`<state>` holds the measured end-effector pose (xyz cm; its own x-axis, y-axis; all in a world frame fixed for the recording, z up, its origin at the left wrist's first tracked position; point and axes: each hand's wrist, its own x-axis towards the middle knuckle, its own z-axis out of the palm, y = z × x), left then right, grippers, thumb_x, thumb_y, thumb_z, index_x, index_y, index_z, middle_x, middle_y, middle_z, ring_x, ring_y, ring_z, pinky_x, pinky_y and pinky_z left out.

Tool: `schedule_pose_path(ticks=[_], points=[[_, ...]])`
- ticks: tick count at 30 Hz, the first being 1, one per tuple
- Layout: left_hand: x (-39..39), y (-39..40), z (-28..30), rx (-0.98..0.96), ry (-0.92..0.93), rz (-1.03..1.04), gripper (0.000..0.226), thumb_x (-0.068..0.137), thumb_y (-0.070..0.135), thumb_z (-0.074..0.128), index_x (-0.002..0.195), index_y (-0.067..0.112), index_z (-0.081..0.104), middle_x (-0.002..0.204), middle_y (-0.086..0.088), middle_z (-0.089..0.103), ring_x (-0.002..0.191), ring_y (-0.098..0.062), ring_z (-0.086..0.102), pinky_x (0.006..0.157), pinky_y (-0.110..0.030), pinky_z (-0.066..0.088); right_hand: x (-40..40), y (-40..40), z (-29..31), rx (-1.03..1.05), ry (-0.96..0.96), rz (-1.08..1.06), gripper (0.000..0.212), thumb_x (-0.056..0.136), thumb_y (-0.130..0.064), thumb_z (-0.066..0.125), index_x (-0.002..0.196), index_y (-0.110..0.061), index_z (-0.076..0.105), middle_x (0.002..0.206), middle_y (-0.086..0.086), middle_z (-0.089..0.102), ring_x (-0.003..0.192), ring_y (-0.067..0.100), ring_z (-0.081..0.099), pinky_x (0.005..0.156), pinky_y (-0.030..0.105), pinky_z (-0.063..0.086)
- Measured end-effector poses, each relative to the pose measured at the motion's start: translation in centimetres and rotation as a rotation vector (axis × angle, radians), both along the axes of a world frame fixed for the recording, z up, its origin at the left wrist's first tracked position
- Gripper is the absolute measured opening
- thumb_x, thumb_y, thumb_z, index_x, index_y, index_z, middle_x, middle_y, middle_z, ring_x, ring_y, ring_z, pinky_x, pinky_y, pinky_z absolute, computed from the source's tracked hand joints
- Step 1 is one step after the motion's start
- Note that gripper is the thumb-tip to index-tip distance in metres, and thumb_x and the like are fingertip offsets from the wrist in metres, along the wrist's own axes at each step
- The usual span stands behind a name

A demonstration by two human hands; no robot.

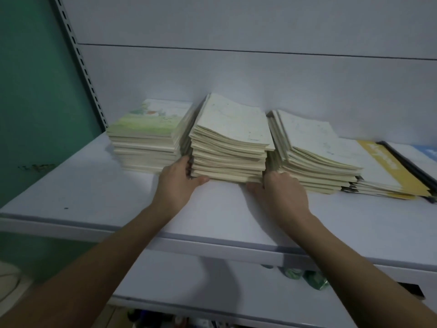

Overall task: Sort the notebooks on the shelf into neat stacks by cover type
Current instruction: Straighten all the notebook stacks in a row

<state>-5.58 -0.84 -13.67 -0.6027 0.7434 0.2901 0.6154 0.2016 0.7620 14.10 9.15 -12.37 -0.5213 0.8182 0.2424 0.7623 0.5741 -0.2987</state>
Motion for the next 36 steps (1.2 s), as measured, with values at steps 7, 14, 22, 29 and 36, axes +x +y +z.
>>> schedule_pose_path(ticks=[7, 14, 22, 29, 36], points=[[0.2, 0.5, -0.3, 0.058, -0.015, 0.048, 0.038, 0.064, 0.024, 0.085, 0.098, 0.015, 0.070, 0.089, 0.001, 0.075, 0.082, -0.019, 0.071, 0.082, -0.043, 0.057, -0.3, 1.1, -2.1, -0.077, 0.240, -0.009, 0.043, 0.084, -0.053, 0.056, 0.068, -0.013, 0.055, 0.067, 0.005, 0.059, 0.065, 0.028, 0.054, 0.052, 0.031, 0.029], [-0.1, 0.7, -0.3, 0.114, 0.060, 0.034, 0.031, 0.064, 0.017, 0.087, 0.088, 0.020, 0.069, 0.085, 0.007, 0.074, 0.079, -0.013, 0.071, 0.081, -0.041, 0.057, -1.4, 1.5, -2.7, -0.004, 0.240, -0.038, 0.032, 0.088, -0.038, 0.059, 0.071, -0.012, 0.050, 0.072, 0.011, 0.056, 0.069, 0.034, 0.049, 0.058, 0.032, 0.031], [-0.6, 1.0, -0.9, 0.048, 0.061, 0.015, 0.032, 0.071, 0.012, 0.083, 0.099, 0.015, 0.067, 0.090, 0.006, 0.071, 0.077, -0.006, 0.065, 0.069, -0.007, 0.045, -1.8, 2.1, -4.5, 0.160, 0.122, -0.137, 0.033, 0.084, -0.025, 0.057, 0.064, -0.020, 0.032, 0.057, 0.003, 0.044, 0.054, 0.026, 0.035, 0.048, 0.031, 0.028], [-0.8, 0.4, -0.9, 0.095, 0.140, 0.005, 0.032, 0.077, 0.010, 0.078, 0.107, 0.011, 0.066, 0.095, 0.000, 0.070, 0.082, -0.016, 0.065, 0.070, -0.020, 0.049, -0.4, -1.5, -1.8, 0.094, 0.267, -0.074, 0.040, 0.085, -0.041, 0.053, 0.060, -0.012, 0.041, 0.052, 0.003, 0.047, 0.053, 0.025, 0.044, 0.047, 0.032, 0.023], [2.0, -2.6, 1.0, 0.377, 0.360, 0.026, 0.025, 0.089, 0.009, 0.064, 0.113, 0.014, 0.063, 0.090, -0.002, 0.070, 0.072, -0.018, 0.063, 0.067, -0.033, 0.055, 6.3, -3.2, -0.5, -0.073, 0.395, 0.105, 0.033, 0.094, -0.040, 0.054, 0.076, -0.015, 0.066, 0.067, -0.004, 0.064, 0.065, 0.011, 0.058, 0.063, 0.031, 0.046]])
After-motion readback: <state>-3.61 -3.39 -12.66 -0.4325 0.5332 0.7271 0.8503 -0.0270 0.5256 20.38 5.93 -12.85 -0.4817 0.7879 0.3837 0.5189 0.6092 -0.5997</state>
